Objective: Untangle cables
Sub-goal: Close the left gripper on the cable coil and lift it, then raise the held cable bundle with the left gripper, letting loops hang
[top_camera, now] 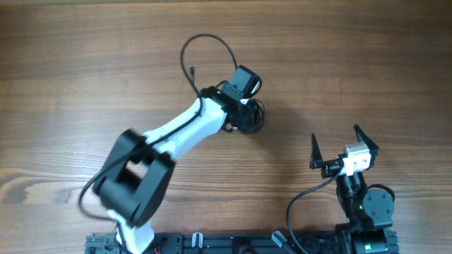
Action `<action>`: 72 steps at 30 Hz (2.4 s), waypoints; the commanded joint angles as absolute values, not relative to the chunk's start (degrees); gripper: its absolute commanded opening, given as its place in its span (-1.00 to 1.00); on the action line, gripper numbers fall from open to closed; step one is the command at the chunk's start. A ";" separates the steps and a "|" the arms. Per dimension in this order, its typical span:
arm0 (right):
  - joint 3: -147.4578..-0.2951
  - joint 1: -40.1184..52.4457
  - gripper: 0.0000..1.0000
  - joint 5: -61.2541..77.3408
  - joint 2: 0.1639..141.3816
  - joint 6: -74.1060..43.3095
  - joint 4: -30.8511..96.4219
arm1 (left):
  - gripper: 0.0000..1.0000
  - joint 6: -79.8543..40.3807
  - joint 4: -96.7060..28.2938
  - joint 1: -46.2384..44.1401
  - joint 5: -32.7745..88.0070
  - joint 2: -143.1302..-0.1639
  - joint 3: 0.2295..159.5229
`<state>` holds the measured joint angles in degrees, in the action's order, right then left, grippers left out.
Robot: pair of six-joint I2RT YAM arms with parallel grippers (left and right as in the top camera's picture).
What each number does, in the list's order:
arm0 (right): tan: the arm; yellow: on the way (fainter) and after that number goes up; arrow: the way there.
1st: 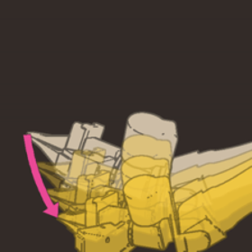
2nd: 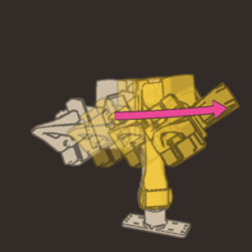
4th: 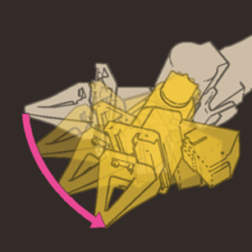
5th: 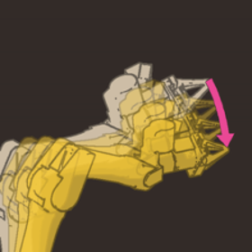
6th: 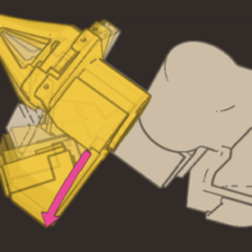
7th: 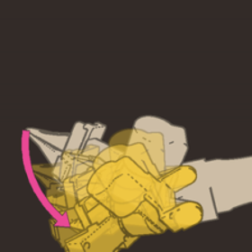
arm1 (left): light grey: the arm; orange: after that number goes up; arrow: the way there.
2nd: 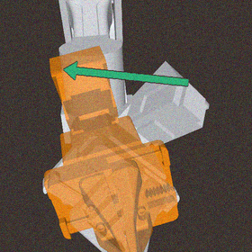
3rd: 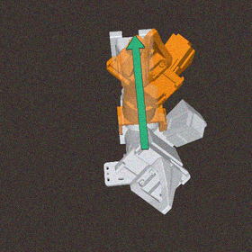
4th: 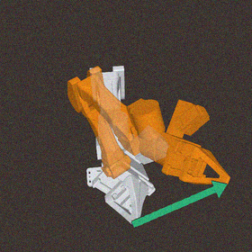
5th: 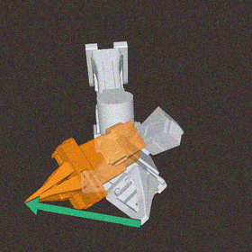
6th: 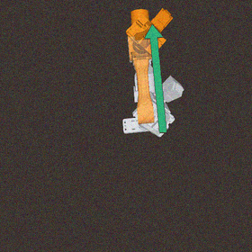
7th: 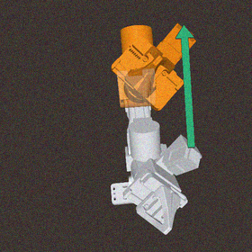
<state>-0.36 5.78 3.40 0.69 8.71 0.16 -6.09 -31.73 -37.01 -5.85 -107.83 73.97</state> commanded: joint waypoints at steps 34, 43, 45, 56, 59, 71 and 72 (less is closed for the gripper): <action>-0.32 5.56 0.99 4.25 0.82 9.04 -0.05 | 0.52 -62.28 -47.05 -39.07 -16.80 -102.24 72.03; -0.32 5.56 1.00 4.27 0.82 9.04 -0.05 | 0.13 -54.37 -46.61 -31.77 -15.86 -98.67 75.59; -0.32 5.56 0.99 4.27 0.82 9.02 -0.05 | 0.04 -54.33 -46.61 -30.76 -14.63 -99.22 75.59; -0.32 5.56 0.99 4.27 0.82 9.04 -0.05 | 0.46 -30.24 -43.72 -30.09 2.07 -103.66 75.33; -0.32 5.56 0.99 4.25 0.82 9.02 -0.05 | 0.45 -25.41 -43.86 -30.09 2.26 -103.68 75.33; -0.32 5.56 1.00 4.27 0.82 9.04 -0.05 | -0.13 -22.94 -43.55 -30.09 -2.15 -106.54 74.74; -0.32 5.56 1.00 4.25 0.82 9.02 -0.05 | -0.20 -23.07 -43.53 -30.09 -1.87 -106.76 74.74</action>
<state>-0.36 5.78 3.40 0.75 8.69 0.14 -24.49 -43.75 -30.22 -1.41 -104.73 75.07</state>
